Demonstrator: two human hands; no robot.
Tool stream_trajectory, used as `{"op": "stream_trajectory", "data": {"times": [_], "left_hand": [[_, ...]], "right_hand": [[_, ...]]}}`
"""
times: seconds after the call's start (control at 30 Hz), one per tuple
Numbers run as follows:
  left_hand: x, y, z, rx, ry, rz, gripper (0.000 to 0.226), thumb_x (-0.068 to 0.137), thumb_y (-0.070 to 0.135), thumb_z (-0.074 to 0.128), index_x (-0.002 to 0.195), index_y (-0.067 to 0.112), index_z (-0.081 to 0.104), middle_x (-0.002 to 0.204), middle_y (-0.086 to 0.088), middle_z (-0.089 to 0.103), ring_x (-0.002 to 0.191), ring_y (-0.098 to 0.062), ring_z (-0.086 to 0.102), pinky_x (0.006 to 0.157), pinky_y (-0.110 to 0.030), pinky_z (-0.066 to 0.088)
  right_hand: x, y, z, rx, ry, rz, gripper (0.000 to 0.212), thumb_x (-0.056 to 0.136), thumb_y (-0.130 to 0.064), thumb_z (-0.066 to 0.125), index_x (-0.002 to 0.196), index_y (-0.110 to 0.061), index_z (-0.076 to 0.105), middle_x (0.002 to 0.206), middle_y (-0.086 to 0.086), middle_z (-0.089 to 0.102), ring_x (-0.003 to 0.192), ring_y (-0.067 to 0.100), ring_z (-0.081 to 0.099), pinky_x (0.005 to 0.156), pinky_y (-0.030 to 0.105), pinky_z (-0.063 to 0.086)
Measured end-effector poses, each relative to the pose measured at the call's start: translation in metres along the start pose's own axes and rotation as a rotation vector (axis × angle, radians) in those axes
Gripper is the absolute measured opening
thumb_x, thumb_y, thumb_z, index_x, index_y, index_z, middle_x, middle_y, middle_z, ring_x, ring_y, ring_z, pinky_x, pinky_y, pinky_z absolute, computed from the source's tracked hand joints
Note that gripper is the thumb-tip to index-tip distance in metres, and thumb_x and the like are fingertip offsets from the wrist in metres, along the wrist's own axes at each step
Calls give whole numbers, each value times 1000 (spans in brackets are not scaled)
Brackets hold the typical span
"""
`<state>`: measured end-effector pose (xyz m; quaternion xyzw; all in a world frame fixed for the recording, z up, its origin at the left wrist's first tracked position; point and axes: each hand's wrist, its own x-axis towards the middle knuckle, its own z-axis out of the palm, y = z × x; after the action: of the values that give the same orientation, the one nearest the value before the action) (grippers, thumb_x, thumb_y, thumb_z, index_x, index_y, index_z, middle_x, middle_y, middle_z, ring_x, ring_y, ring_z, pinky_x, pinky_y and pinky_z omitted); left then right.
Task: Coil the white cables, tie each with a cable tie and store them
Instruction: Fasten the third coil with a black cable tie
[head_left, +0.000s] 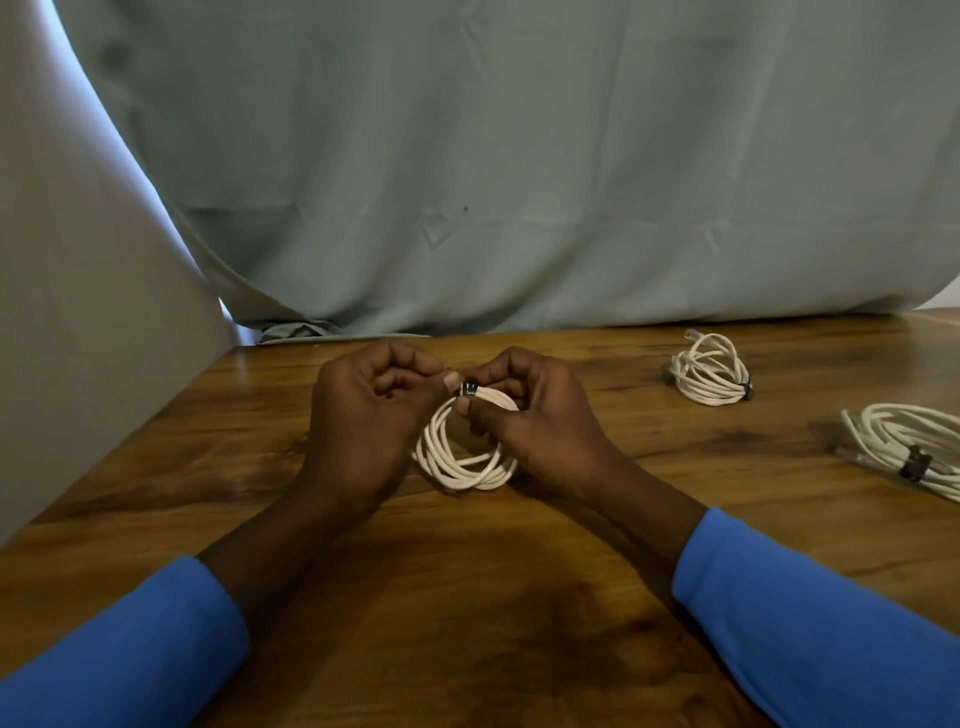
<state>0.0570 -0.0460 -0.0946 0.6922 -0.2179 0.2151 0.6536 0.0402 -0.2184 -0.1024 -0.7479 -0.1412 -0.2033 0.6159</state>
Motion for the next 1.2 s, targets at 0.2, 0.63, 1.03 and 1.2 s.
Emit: {"op": "stream_trajectory", "data": {"times": [0.2, 0.63, 1.03, 1.2], "left_hand": [[-3, 4, 3, 138, -54, 113, 26, 84, 9, 84, 95, 31, 78, 86, 3, 79, 79, -31, 74, 73, -42, 62], [-3, 10, 1, 437, -19, 320, 29, 85, 12, 77, 104, 34, 77, 85, 18, 74, 68, -7, 56, 64, -17, 44], [4, 20, -4, 475, -41, 360, 22, 76, 33, 72, 94, 25, 81, 79, 17, 71, 62, 7, 52, 61, -9, 32], [1, 24, 0, 494, 49, 280, 22, 74, 16, 86, 85, 30, 73, 66, 26, 65, 51, 2, 50, 54, -11, 33]], "right_hand": [[2, 4, 2, 6, 89, -48, 15, 84, -13, 85, 92, -12, 72, 82, 4, 78, 70, 14, 73, 66, 38, 60], [-6, -6, 8, 6, 84, -99, 23, 87, 0, 79, 106, -13, 79, 96, -3, 80, 88, 9, 76, 75, 26, 61], [-9, -10, 11, 48, 104, -114, 24, 90, -3, 78, 110, -16, 78, 101, -4, 80, 92, 9, 76, 78, 29, 62], [-12, -10, 16, 8, 203, -138, 22, 86, -7, 82, 104, -19, 79, 92, -6, 79, 83, 10, 76, 71, 31, 62]]}}
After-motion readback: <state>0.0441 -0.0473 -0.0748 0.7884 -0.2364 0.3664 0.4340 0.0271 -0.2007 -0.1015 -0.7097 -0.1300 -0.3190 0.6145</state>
